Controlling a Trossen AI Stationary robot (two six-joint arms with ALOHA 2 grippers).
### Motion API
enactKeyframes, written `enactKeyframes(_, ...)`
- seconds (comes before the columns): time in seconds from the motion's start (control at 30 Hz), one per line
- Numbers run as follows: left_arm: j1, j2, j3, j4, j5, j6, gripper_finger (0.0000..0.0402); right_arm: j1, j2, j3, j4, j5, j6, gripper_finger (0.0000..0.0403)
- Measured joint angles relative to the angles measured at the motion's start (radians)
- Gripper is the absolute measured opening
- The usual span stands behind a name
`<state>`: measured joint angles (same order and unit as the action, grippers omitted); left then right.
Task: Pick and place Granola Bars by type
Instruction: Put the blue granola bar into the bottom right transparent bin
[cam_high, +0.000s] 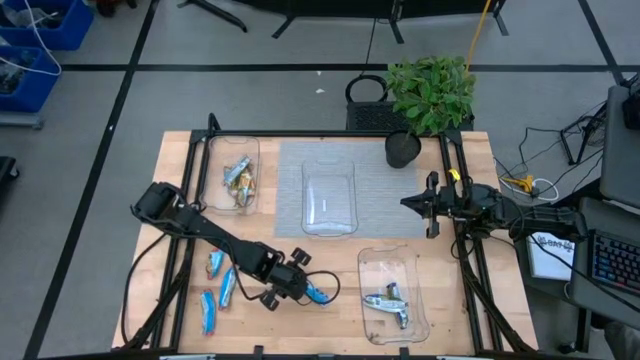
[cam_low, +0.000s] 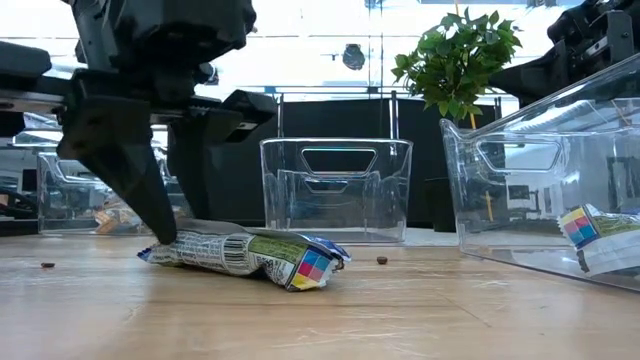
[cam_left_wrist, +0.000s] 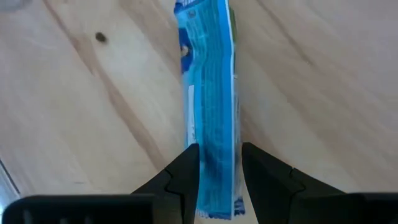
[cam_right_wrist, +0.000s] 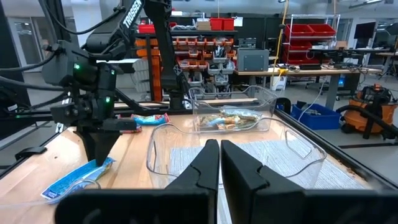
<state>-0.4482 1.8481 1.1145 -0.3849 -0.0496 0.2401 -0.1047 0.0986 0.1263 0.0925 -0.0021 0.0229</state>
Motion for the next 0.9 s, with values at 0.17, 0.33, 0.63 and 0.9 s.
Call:
enactKeyframes(0.17, 0.012, 0.0, 0.0, -0.006, -0.001, -0.013, 0.0127, 0.0, 0.0, 0.0, 0.001, 0.0, 0.0, 0.0009)
enactKeyframes(0.33, 0.027, -0.001, -0.029, 0.001, 0.009, -0.053, 0.0127, 0.0, 0.0, 0.0, 0.001, 0.0, 0.0, 0.0009)
enactKeyframes(0.63, 0.038, -0.002, -0.047, 0.037, 0.015, -0.047, 0.0121, 0.0, 0.0, 0.0, 0.001, 0.0, 0.0, 0.0008)
enactKeyframes(0.9, 0.033, -0.005, -0.047, 0.041, 0.031, -0.026, 0.0016, 0.0, 0.0, 0.0, 0.001, 0.0, 0.0, 0.0008)
